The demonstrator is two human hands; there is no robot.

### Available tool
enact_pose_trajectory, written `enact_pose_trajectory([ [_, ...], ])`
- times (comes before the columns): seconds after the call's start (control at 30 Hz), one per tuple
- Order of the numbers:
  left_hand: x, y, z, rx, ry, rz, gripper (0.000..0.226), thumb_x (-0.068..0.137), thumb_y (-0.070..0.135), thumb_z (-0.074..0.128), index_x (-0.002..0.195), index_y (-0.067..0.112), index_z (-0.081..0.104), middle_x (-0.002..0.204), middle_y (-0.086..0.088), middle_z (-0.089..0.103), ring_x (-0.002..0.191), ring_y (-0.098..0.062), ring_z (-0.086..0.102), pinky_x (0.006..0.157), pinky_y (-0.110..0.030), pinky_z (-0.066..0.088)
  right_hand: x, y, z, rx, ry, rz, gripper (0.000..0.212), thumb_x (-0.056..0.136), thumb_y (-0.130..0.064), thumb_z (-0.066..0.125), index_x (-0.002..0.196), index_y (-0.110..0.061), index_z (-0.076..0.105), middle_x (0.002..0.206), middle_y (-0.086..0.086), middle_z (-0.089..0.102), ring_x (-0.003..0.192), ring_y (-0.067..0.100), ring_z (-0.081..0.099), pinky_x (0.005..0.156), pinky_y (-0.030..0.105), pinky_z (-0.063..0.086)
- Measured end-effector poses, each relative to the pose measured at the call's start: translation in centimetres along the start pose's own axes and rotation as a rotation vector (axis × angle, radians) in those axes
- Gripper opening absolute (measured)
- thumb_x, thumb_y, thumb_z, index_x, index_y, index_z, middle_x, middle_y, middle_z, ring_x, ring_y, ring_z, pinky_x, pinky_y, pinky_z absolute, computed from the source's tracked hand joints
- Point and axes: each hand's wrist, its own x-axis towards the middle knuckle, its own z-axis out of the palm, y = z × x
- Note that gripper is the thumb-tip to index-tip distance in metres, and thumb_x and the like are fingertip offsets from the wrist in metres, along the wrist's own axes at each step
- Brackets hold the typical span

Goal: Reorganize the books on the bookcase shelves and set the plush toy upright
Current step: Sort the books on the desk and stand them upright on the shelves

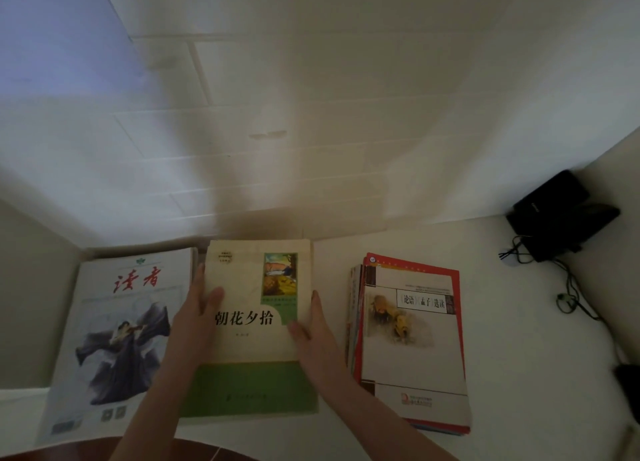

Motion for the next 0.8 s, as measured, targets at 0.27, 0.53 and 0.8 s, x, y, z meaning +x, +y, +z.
enact_pose_trajectory([
  [0.27, 1.1, -0.3, -0.1, -0.053, -0.050, -0.080, 0.055, 0.100, 0.028, 0.040, 0.149, 0.032, 0.015, 0.092, -0.009, 0.058, 0.073, -0.023, 0.057, 0.070, -0.039, 0.051, 0.1, 0.3, 0.2, 0.102, 0.001, 0.002, 0.059, 0.102, -0.010, 0.036, 0.150, -0.026, 0.006, 0.117, -0.014, 0.038, 0.103, 0.001, 0.047, 0.065, -0.003, 0.040],
  [0.53, 0.7, 1.3, 0.7, 0.153, 0.118, 0.048, 0.059, 0.098, 0.029, 0.044, 0.150, 0.022, 0.017, 0.152, -0.012, 0.027, 0.137, -0.032, 0.031, 0.107, -0.054, 0.031, 0.0, 1.8, -2.6, 0.024, 0.066, -0.086, 0.068, 0.101, -0.028, 0.042, 0.152, -0.020, -0.002, 0.158, -0.011, -0.008, 0.145, 0.008, -0.002, 0.112, 0.021, 0.005],
  [0.8, -9.9, 6.6, 13.1, 0.006, -0.265, 0.474, 0.046, 0.097, 0.017, 0.046, 0.137, 0.037, 0.035, 0.148, 0.021, 0.027, 0.134, 0.008, 0.021, 0.110, -0.009, 0.018, -1.6, 11.4, -15.5, -0.528, 0.598, 0.109, 0.085, 0.092, -0.054, 0.043, 0.151, -0.013, -0.003, 0.159, 0.008, -0.013, 0.147, 0.024, -0.011, 0.117, 0.039, -0.003],
])
